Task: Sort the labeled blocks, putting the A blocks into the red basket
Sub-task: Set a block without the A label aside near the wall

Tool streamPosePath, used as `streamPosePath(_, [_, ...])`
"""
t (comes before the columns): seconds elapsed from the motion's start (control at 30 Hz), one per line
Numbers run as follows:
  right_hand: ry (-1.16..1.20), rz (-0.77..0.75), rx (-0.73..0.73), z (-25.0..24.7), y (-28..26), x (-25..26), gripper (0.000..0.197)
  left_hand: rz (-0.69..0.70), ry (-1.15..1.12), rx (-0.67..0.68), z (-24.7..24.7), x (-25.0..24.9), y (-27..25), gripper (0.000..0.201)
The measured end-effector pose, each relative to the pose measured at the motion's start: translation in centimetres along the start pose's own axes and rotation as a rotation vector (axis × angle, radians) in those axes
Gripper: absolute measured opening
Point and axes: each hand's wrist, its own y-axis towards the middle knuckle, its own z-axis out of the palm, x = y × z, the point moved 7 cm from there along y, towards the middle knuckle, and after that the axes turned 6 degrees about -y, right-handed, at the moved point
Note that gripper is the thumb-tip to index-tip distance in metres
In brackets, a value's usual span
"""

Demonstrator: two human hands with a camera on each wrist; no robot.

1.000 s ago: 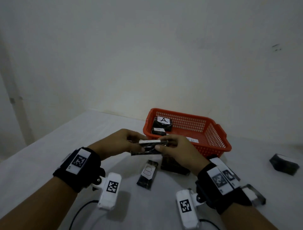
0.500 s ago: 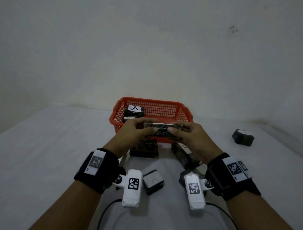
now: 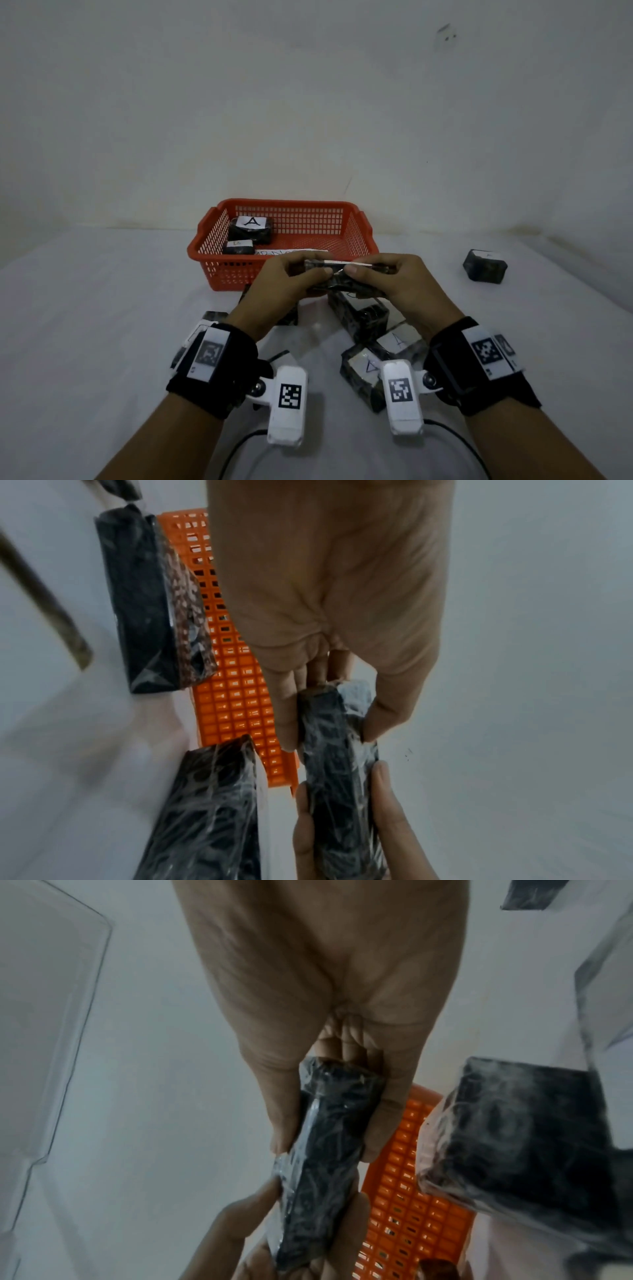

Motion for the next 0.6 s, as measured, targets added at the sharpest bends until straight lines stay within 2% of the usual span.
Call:
streamPosePath(0.13, [0.129, 0.035, 0.078, 0.1, 0.0, -1.4, 0.034, 0.005, -0.042, -0.052, -0.6, 0.5, 0.2, 0.024])
streamPosePath(0.3, [0.141, 0.002, 0.088, -0.8, -0.5, -1.7, 0.03, -0.042, -0.152, -0.002, -0.7, 1.4, 0.0, 0.032])
streamPosePath(0.5, [0.186, 0.012, 0.093, -0.3, -0.8, -1.9, 0.027, 0.066, -0.057, -0.034, -0.6, 1.0, -0.6, 0.031])
streamPosePath(0.6, [0.148, -0.044, 0.091, -0.2, -1.1, -1.4, 0.03, 0.067, -0.016, 0.018, 0.0, 0.9, -0.8, 0.035])
